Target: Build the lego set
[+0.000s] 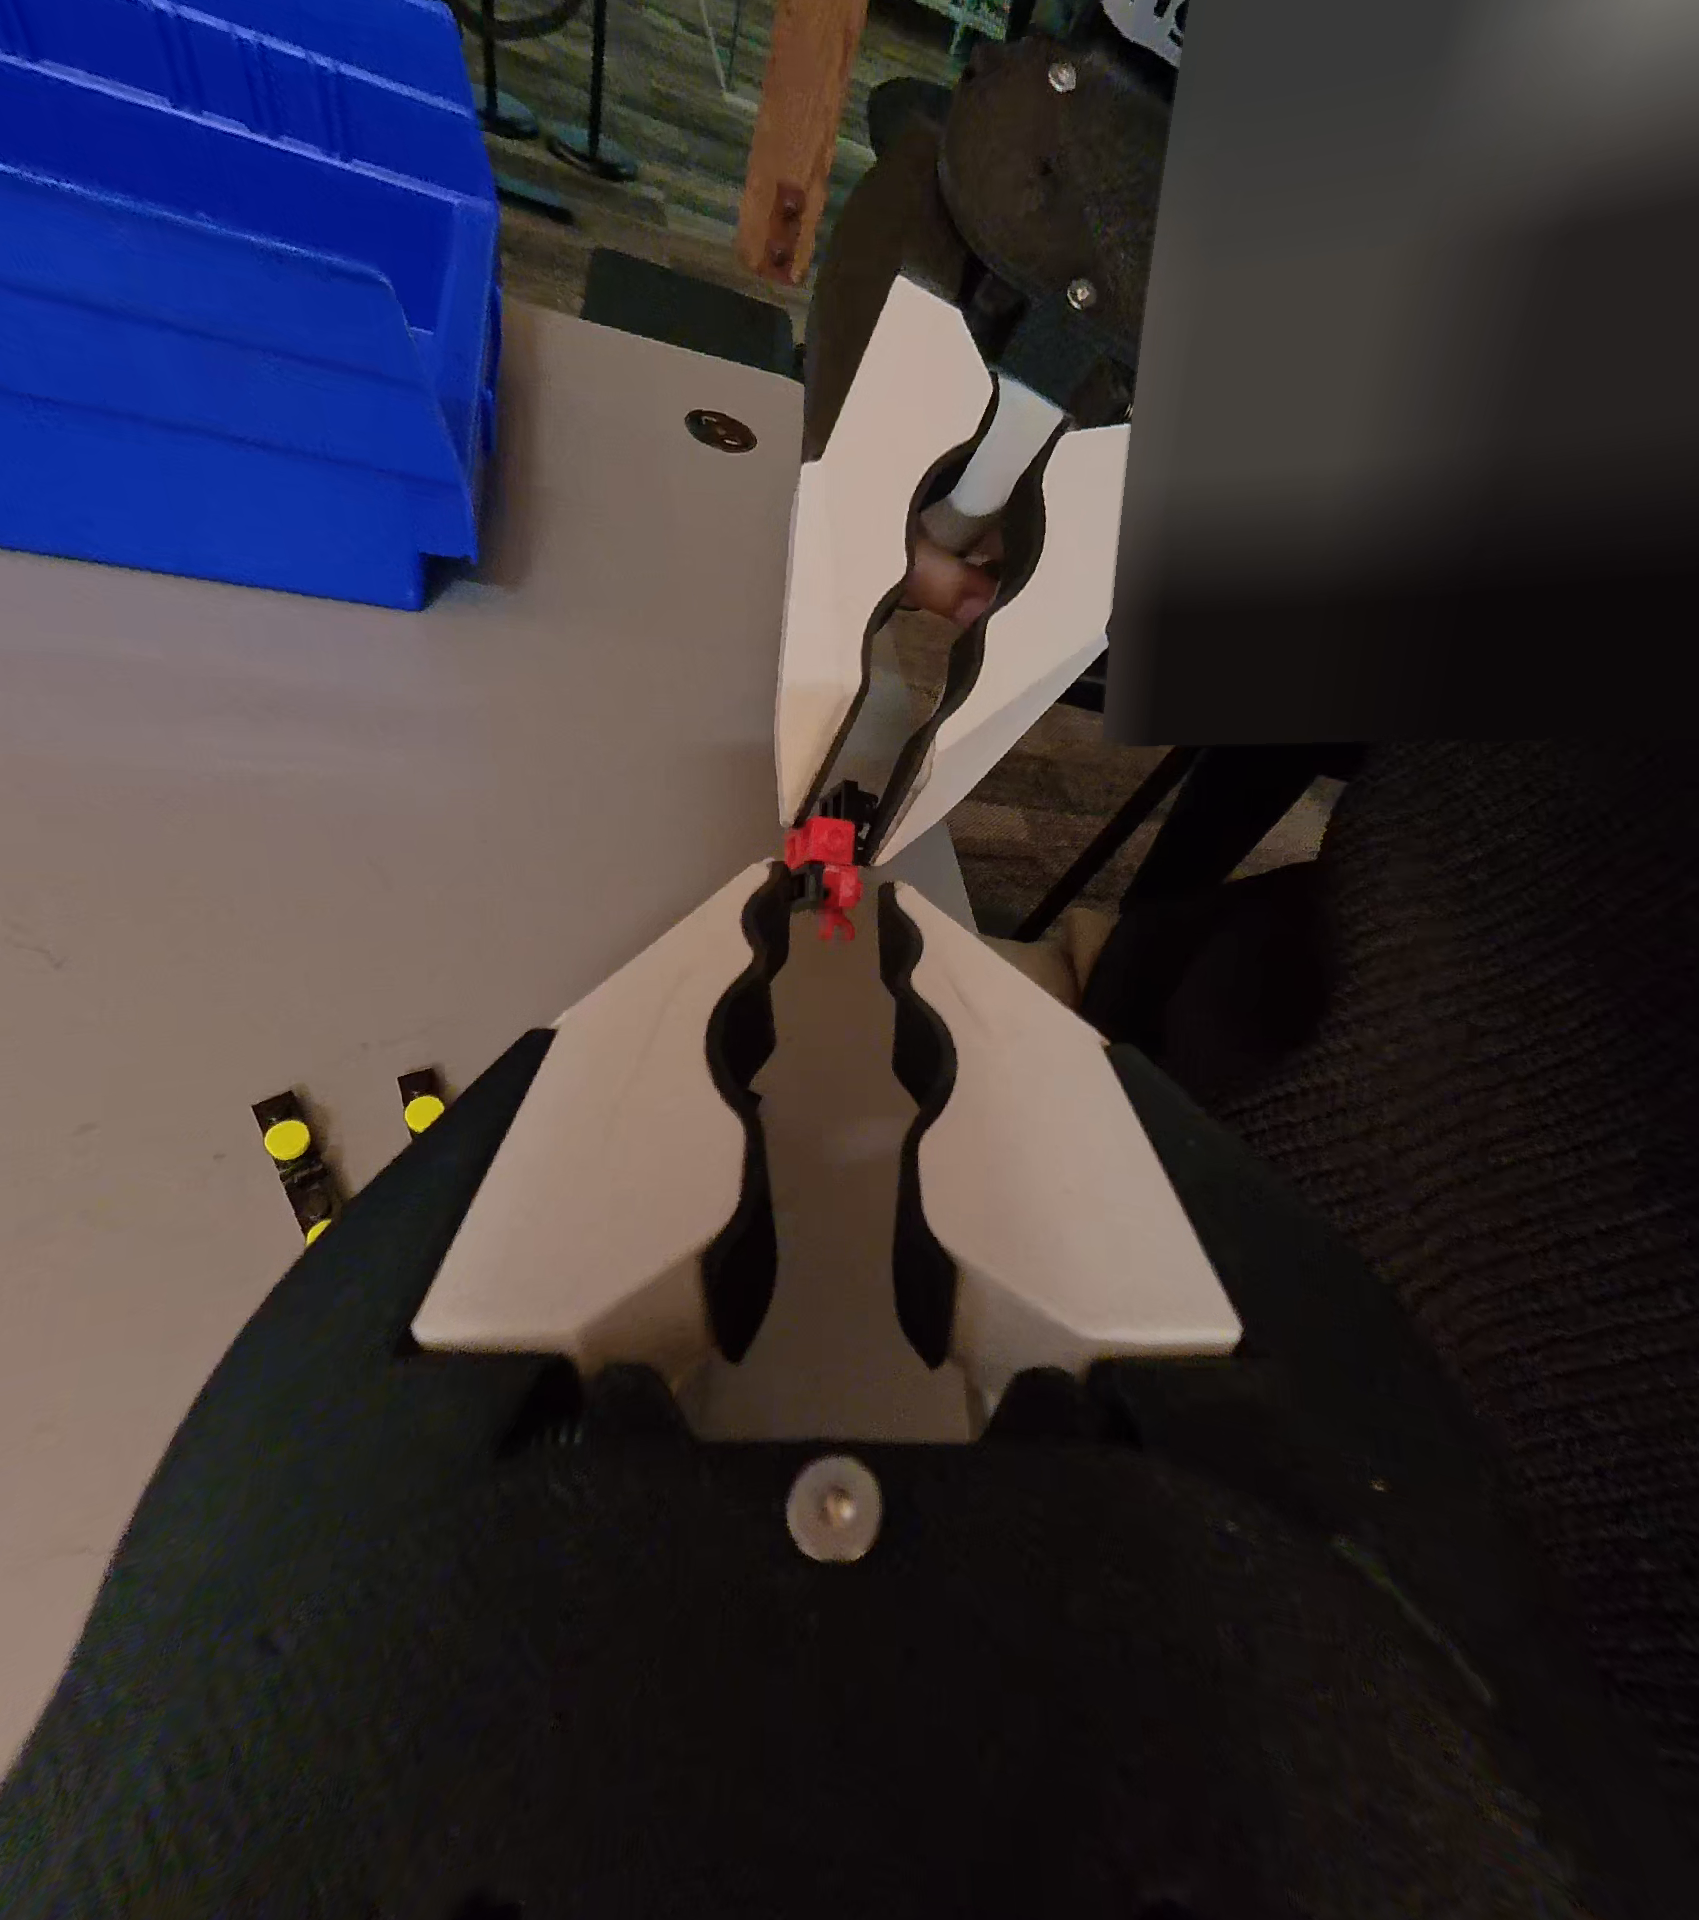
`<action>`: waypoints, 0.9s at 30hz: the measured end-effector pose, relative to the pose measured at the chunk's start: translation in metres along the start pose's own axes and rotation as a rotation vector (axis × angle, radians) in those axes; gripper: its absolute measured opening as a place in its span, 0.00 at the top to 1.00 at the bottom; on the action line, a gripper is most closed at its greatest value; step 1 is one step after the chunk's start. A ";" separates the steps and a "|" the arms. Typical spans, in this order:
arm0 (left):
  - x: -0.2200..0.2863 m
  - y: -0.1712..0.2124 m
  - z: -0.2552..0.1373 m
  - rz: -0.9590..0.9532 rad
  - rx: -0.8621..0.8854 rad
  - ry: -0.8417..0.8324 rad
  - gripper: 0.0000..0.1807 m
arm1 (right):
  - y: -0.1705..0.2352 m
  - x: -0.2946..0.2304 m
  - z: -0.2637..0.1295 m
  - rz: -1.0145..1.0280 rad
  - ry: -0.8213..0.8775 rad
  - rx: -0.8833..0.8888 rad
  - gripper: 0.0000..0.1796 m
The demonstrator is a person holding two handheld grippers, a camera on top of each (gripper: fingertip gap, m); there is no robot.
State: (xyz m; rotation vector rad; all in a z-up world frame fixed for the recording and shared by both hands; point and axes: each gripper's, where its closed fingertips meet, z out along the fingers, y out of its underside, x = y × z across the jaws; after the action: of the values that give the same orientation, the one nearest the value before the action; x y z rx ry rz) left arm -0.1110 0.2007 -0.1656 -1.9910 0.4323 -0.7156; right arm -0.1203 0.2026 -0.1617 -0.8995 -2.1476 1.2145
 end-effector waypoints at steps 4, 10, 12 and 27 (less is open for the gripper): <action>-0.002 0.001 0.001 0.019 -0.009 -0.019 0.95 | 0.000 0.001 0.000 0.011 -0.001 0.001 0.94; -0.012 -0.012 -0.006 0.012 0.077 -0.068 0.95 | -0.009 0.012 -0.004 0.052 0.058 0.075 0.84; -0.017 -0.021 -0.012 -0.024 0.150 -0.079 0.95 | -0.014 0.018 -0.009 0.102 0.068 0.123 0.78; -0.002 -0.079 -0.036 -0.439 0.652 0.220 0.96 | -0.067 0.037 -0.036 0.723 -0.180 0.678 0.84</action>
State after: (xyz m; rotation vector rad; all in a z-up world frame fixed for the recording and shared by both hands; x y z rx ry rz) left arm -0.1351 0.2172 -0.0834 -1.3935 -0.1240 -1.1818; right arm -0.1391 0.2249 -0.0820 -1.3022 -1.3376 2.2524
